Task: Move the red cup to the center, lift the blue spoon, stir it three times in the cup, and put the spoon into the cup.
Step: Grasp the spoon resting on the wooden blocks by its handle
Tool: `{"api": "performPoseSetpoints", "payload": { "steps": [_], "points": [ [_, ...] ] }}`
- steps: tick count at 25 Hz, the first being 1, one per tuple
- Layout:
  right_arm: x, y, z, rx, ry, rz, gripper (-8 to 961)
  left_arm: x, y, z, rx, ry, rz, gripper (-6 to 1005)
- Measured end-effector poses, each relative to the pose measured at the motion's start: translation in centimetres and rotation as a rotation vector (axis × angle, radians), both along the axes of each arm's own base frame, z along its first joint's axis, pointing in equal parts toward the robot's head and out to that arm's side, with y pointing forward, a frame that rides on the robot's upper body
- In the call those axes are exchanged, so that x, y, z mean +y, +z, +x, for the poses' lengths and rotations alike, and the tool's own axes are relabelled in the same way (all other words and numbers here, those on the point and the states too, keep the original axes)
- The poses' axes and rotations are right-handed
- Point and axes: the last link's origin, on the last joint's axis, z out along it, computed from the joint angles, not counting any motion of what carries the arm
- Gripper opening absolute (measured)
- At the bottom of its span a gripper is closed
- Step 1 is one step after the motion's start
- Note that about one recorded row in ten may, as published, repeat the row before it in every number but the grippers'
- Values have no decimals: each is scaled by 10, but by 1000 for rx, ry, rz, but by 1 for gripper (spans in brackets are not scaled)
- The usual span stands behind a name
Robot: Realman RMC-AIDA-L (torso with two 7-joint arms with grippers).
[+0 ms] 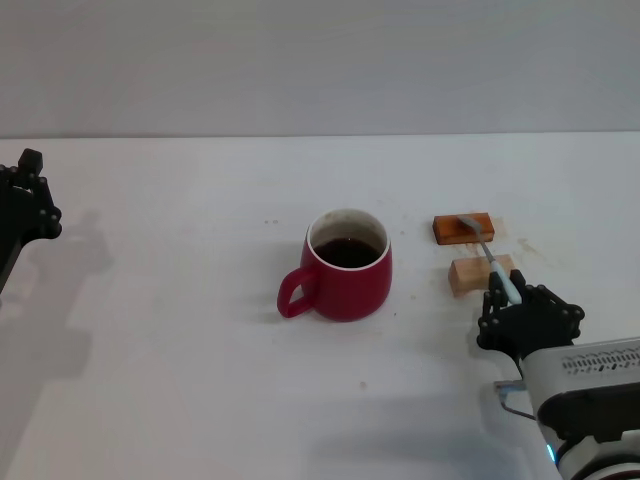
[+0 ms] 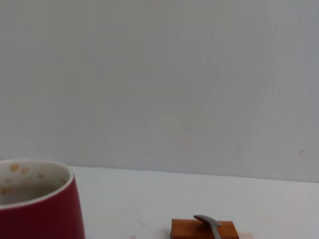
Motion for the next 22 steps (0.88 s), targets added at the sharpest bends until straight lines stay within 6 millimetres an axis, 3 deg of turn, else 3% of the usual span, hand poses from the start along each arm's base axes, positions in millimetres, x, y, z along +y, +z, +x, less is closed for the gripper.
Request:
{"api": "performPoseSetpoints", "payload": {
  "steps": [22],
  "points": [
    [0,4,-3,127,-8,37,150,-1,1,-2,7,7,-1,0]
  ]
}}
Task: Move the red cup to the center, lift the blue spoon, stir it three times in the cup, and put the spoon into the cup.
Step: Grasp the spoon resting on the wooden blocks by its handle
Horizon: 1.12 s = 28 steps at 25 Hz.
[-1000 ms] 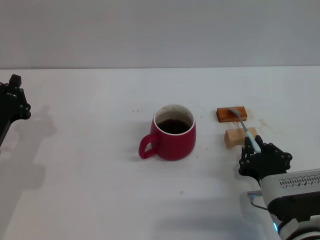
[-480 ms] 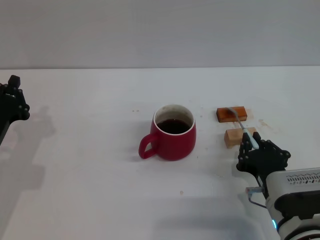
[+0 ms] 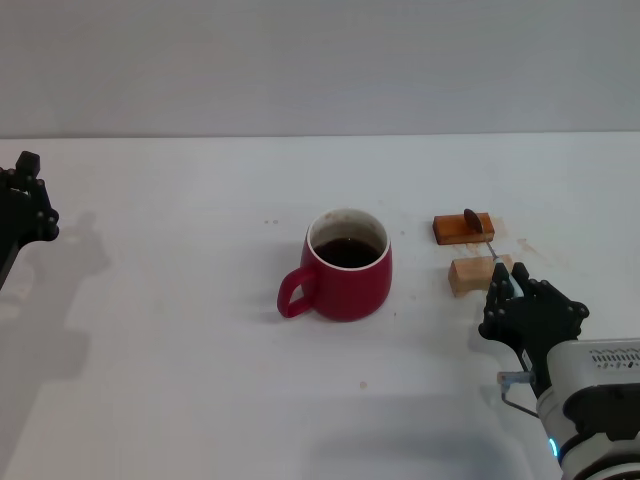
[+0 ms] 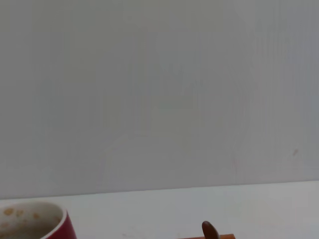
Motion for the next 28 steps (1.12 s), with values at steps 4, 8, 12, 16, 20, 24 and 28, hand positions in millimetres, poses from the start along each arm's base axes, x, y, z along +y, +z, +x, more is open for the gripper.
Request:
{"api": "performPoseSetpoints", "payload": {
  "steps": [4,8,12,16,20,24,28],
  "points": [
    [0,0,2,-2,-7,-3,141,0,0,0,0,0,0,0],
    [0,-1,5,-5,-18,-9,137,0,0,0,0,-1,0,0],
    [3,-4,9,-12,-33,-37,136,1,0,1,0,-3,0,0],
    [4,-6,12,-20,-41,-55,136,1,0,1,0,-4,1,0],
    [4,-7,12,-20,-43,-63,134,0,1,0,1,-2,1,0],
    [6,-7,11,-21,-39,-66,133,0,1,0,2,-2,2,0],
    [7,-7,10,-20,-35,-67,134,0,1,0,3,-1,2,0]
  ]
}}
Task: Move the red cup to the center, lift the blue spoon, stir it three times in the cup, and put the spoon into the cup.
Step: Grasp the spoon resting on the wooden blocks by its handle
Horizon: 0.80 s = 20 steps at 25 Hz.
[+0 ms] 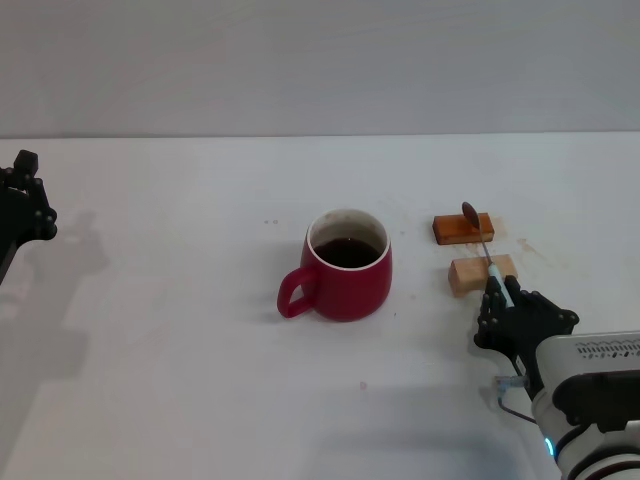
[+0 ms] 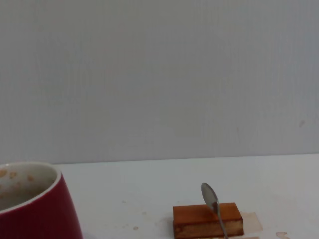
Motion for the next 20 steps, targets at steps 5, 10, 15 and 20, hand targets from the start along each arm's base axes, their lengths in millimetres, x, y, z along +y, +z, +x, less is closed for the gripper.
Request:
{"api": "performPoseSetpoints", "payload": {
  "steps": [5,10,15,20],
  "points": [
    [0,0,0,1,0,-1,134,0,0,0,0,0,0,0],
    [-1,0,0,2,-2,-1,133,0,0,0,1,1,0,0],
    [-2,0,1,1,-1,-4,133,-1,-1,0,-1,-1,0,0],
    [-3,-1,0,-5,9,-11,134,-1,-2,1,-5,-5,2,0]
  ]
}}
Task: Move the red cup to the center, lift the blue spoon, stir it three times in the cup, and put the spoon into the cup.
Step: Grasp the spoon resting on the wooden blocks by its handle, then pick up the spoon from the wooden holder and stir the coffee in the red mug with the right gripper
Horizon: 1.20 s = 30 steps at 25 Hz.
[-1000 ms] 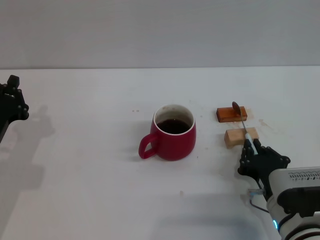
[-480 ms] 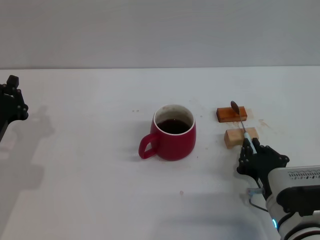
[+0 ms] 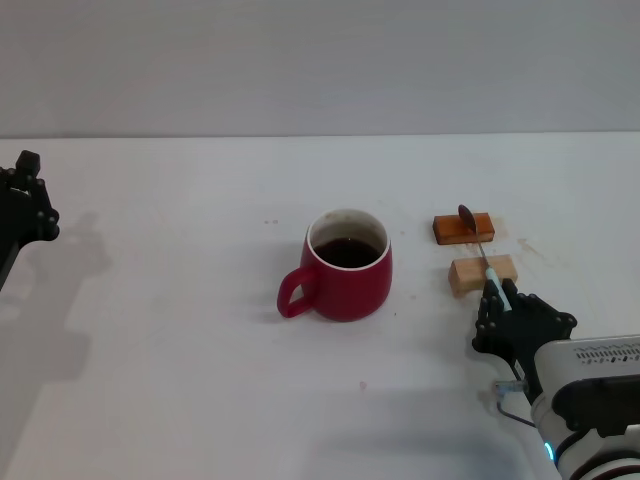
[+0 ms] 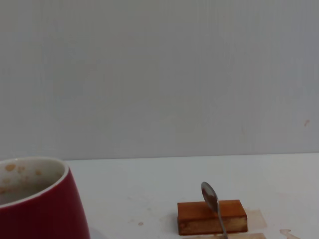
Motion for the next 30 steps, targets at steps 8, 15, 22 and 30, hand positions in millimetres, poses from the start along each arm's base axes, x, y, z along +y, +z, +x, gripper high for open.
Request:
{"api": "performPoseSetpoints", "payload": {
  "steps": [8,15,22,30],
  "points": [
    [-2,4,-2,-12,25,28,133,-1,-3,1,-5,1,-2,0],
    [-1,17,-14,-27,74,115,133,1,-7,1,-10,18,-7,0],
    [6,37,-32,-18,109,202,133,3,-6,-2,-33,60,10,0],
    [13,73,-62,69,247,224,133,3,0,-8,-76,112,69,0]
  ]
}}
